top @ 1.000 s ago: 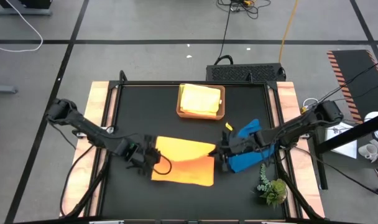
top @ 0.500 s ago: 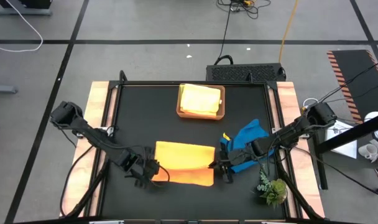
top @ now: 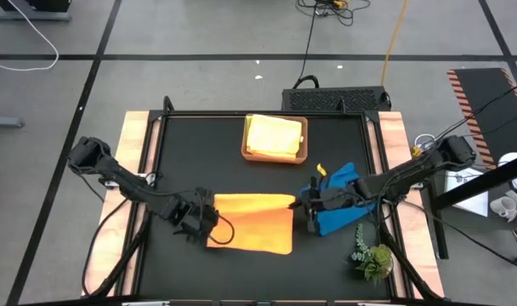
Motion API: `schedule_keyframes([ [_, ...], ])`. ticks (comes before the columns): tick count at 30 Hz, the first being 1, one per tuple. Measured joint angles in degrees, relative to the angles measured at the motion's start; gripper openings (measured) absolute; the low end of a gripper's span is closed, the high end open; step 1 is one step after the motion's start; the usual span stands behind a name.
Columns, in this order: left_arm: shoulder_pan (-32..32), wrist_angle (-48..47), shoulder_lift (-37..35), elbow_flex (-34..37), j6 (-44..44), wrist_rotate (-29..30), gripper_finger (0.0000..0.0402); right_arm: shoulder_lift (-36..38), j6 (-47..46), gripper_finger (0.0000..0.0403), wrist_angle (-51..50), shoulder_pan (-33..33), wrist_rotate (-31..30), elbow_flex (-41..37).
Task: Fold microfiber towels
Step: Fold the orange microfiber cloth
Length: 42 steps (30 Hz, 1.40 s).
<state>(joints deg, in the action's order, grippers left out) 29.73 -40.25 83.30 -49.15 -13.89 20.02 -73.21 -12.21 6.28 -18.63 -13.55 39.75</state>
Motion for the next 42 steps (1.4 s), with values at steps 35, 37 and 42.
schedule_keyframes([
  [35,-13.4,-23.3,-0.6,-12.2,15.1,12.4,0.0003,6.4,3.7,0.0000,-5.2,4.2,0.2,0.0],
  [37,-11.9,-22.5,-0.5,-12.2,14.2,10.6,0.0003,5.3,2.3,0.0000,-5.1,2.6,0.2,0.0],
  [42,-6.9,-21.1,0.1,-11.9,9.4,8.9,0.0002,0.0,-2.4,0.0000,-3.7,-1.8,0.3,0.0],
])
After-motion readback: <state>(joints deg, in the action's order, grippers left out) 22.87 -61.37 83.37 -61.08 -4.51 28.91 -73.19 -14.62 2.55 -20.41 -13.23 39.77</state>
